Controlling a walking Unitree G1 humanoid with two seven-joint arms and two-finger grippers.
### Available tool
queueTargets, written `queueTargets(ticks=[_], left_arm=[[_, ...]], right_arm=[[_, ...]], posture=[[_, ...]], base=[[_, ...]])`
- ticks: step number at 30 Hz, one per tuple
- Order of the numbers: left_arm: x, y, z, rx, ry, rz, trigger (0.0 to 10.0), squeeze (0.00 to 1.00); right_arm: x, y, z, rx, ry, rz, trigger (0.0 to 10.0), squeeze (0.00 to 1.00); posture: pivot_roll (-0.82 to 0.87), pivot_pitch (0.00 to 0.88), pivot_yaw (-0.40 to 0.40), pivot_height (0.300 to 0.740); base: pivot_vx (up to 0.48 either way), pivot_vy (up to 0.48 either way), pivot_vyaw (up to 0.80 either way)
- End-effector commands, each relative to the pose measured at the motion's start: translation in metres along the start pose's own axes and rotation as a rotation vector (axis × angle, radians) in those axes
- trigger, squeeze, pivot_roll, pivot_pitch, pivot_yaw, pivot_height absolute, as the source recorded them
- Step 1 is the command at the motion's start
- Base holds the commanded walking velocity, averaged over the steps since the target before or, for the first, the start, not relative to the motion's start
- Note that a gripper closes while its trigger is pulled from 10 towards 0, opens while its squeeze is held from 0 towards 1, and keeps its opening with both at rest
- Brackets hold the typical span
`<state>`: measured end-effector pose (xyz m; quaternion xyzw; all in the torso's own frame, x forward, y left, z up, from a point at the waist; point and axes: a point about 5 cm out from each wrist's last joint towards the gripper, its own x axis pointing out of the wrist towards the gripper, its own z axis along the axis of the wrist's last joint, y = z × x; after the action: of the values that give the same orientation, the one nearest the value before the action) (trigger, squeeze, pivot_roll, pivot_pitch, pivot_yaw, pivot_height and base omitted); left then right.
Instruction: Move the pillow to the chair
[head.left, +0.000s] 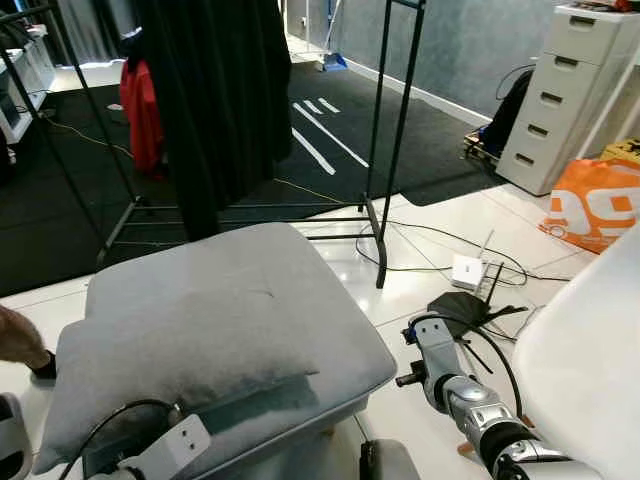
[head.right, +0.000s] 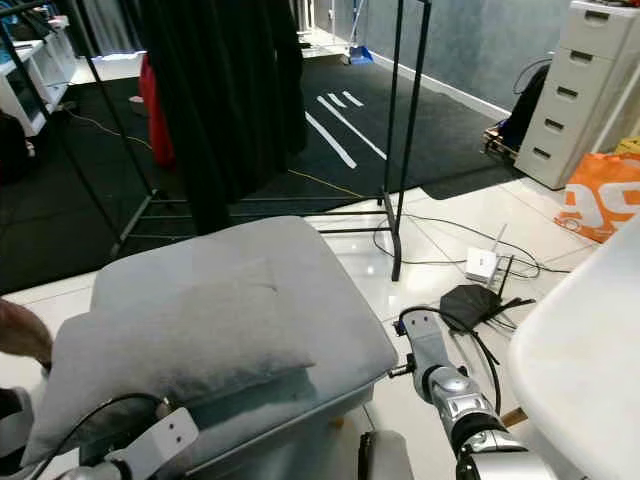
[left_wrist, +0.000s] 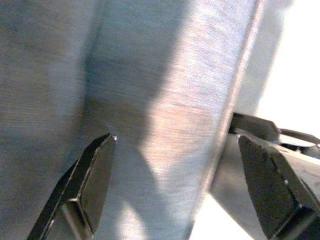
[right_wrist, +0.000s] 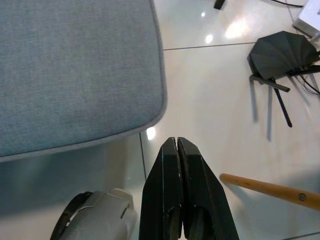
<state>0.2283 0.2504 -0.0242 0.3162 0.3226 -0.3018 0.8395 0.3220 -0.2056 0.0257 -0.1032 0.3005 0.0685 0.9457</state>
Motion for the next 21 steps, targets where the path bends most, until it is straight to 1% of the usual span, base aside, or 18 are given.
queueTargets(ticks=[1,2,3,5,6,7,8,9,10,11,12,13,14,15,16,17,19,21], left_arm=[[-0.01,0.018,0.018,-0.043,-0.161,-0.052,10.0,0.0],[-0.01,0.018,0.018,-0.043,-0.161,-0.052,10.0,0.0],[-0.014,0.026,0.026,-0.065,-0.228,-0.056,10.0,0.0],[-0.024,0.046,0.054,-0.162,-0.44,0.016,10.0,0.0],[-0.027,0.051,0.062,-0.192,-0.501,0.038,10.0,0.0],[-0.027,0.051,0.062,-0.192,-0.501,0.038,10.0,0.0],[-0.029,0.054,0.069,-0.217,-0.552,0.06,10.0,0.0],[-0.027,0.056,0.07,-0.209,-0.548,0.113,10.0,0.0],[-0.023,0.057,0.068,-0.174,-0.516,0.161,10.0,0.0],[-0.02,0.056,0.065,-0.119,-0.466,0.21,10.0,0.0],[-0.017,0.056,0.061,-0.083,-0.419,0.254,10.0,0.0],[-0.017,0.056,0.061,-0.083,-0.419,0.254,10.0,0.0],[-0.014,0.054,0.056,-0.026,-0.359,0.291,10.0,0.0],[-0.01,0.048,0.052,0.026,-0.315,0.294,10.0,0.0],[-0.01,0.048,0.052,0.026,-0.315,0.294,10.0,0.0],[-0.007,0.037,0.047,0.075,-0.275,0.26,10.0,0.0],[-0.006,0.034,0.045,0.08,-0.269,0.249,10.0,0.0],[-0.009,0.035,0.045,0.06,-0.278,0.268,10.0,0.0]], right_arm=[[0.0,0.0,0.002,0.007,0.003,0.003,10.0,0.0],[0.0,0.0,0.002,0.007,0.003,0.003,10.0,0.0],[0.0,0.0,0.002,0.007,0.002,0.002,10.0,0.0],[0.0,-0.002,0.003,0.009,0.002,-0.003,10.0,0.0],[0.0,-0.003,0.003,0.01,0.002,-0.005,10.0,0.0],[0.0,-0.003,0.003,0.01,0.002,-0.005,10.0,0.0],[0.0,-0.003,0.003,0.012,0.001,-0.007,10.0,0.0],[0.0,-0.003,0.003,0.016,0.0,-0.011,10.0,0.0],[0.0,-0.004,0.004,0.019,-0.001,-0.013,10.0,0.0],[0.0,-0.004,0.004,0.021,-0.002,-0.015,10.0,0.0],[0.0,-0.004,0.004,0.022,-0.002,-0.016,10.0,0.0],[0.0,-0.004,0.004,0.022,-0.002,-0.016,10.0,0.0],[0.0,-0.004,0.003,0.021,-0.001,-0.016,10.0,0.0],[0.0,-0.003,0.003,0.021,0.0,-0.016,10.0,0.0],[0.0,-0.003,0.003,0.021,0.0,-0.016,10.0,0.0],[0.0,-0.002,0.002,0.019,0.002,-0.015,10.0,0.0],[0.0,-0.002,0.002,0.019,0.003,-0.015,10.0,0.0],[0.0,-0.002,0.002,0.019,0.004,-0.015,10.0,0.0]], posture=[[-0.17,0.059,-0.008,0.47],[-0.17,0.059,-0.008,0.47],[-0.17,0.059,-0.008,0.47],[-0.17,0.058,-0.008,0.47],[-0.17,0.058,-0.008,0.47],[-0.17,0.058,-0.008,0.47],[-0.17,0.057,-0.005,0.47],[-0.17,0.056,-0.003,0.47],[-0.17,0.056,-0.002,0.47],[-0.17,0.055,-0.001,0.47],[-0.17,0.055,0.0,0.47],[-0.17,0.055,0.0,0.47],[-0.17,0.053,0.002,0.47],[-0.17,0.052,0.003,0.47],[-0.17,0.052,0.003,0.47],[-0.17,0.05,0.005,0.47],[-0.17,0.05,0.005,0.47],[-0.17,0.048,0.008,0.47]], base=[[0.0,0.0,0.0],[0.0,0.0,0.0],[0.0,0.0,0.0],[0.0,0.0,0.0],[0.0,0.0,0.0],[0.0,0.0,0.0],[0.0,0.0,0.0],[0.0,0.0,0.0],[0.0,0.0,0.0],[0.0,0.0,0.0],[0.0,0.0,0.0],[0.0,0.0,0.0],[0.0,0.0,0.0],[0.0,0.0,0.0],[0.0,0.0,0.0],[0.0,0.0,0.0],[0.0,0.0,0.0],[0.0,0.0,0.0]])
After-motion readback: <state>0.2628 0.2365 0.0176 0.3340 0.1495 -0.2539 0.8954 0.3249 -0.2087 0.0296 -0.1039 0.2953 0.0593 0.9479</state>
